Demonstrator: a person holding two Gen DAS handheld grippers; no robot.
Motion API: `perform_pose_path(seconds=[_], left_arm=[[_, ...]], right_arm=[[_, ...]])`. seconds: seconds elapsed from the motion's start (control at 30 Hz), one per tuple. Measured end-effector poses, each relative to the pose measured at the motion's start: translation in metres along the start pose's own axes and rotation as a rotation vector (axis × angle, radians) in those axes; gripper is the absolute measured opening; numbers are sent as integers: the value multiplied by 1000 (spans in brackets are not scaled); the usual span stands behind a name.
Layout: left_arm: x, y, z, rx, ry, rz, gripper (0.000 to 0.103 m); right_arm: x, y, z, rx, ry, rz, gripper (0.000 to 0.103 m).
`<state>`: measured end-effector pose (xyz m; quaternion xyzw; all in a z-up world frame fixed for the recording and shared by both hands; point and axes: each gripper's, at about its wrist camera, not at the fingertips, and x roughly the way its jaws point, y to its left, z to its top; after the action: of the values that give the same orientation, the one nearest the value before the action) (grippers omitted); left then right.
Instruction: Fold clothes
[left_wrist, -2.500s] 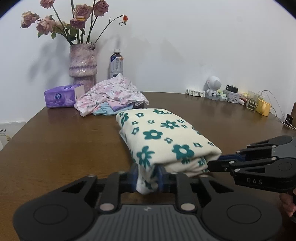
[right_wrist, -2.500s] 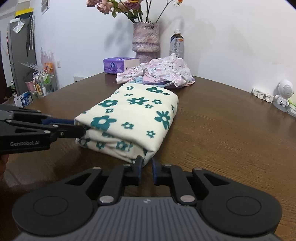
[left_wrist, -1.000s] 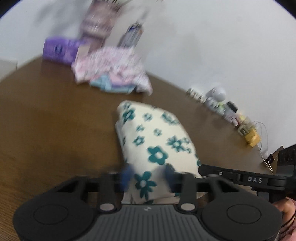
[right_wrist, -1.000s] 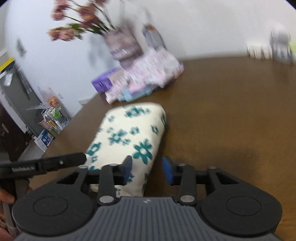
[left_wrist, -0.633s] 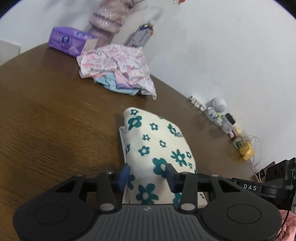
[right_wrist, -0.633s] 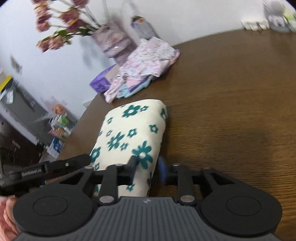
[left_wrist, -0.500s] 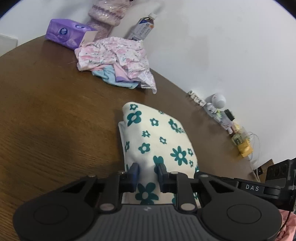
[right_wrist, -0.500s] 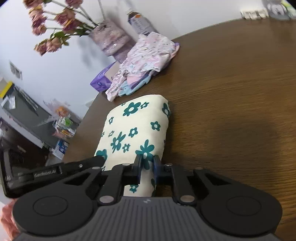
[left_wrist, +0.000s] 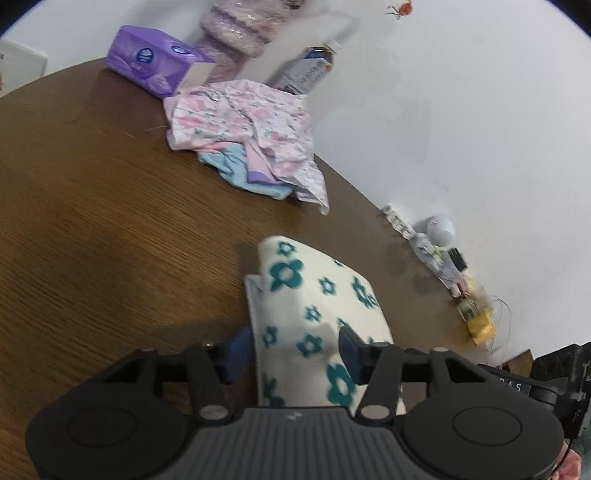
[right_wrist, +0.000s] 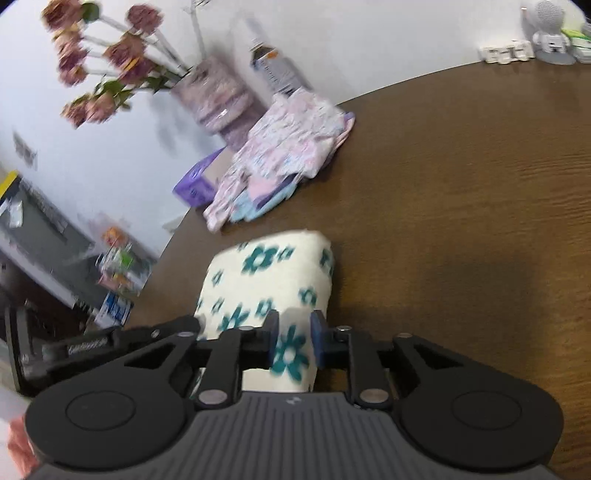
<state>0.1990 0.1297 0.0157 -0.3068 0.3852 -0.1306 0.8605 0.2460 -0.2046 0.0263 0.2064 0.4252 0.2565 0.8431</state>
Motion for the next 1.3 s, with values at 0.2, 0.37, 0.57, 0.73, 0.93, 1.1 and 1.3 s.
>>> perform_pose_path(seconds=[0.2,0.37,0.57,0.73,0.93,1.1,1.3], left_arm=[[4,13,1,-28,32,-68,28],[6,18,8,-51,27,-73,43],[7,25,12,-59,39,-109,31],[13,30,23,-79,26,-99,32],[12,26,28,-55,16,-110,33],[23,23,37,-67,8,-75,37],[21,20,37,-52,-3,-57,46]], right_arm=[[7,18,-2,-83,15,-49,10],[12,24,3,-106,22,-83,27],[17,30,6,-116,21,-97,11],[22,26,12,-91,20,-95,21],[25,24,19,-83,9,-93,13],[36,22,30,-55,-13,-116,20],[36,22,29,-51,-14,-105,28]])
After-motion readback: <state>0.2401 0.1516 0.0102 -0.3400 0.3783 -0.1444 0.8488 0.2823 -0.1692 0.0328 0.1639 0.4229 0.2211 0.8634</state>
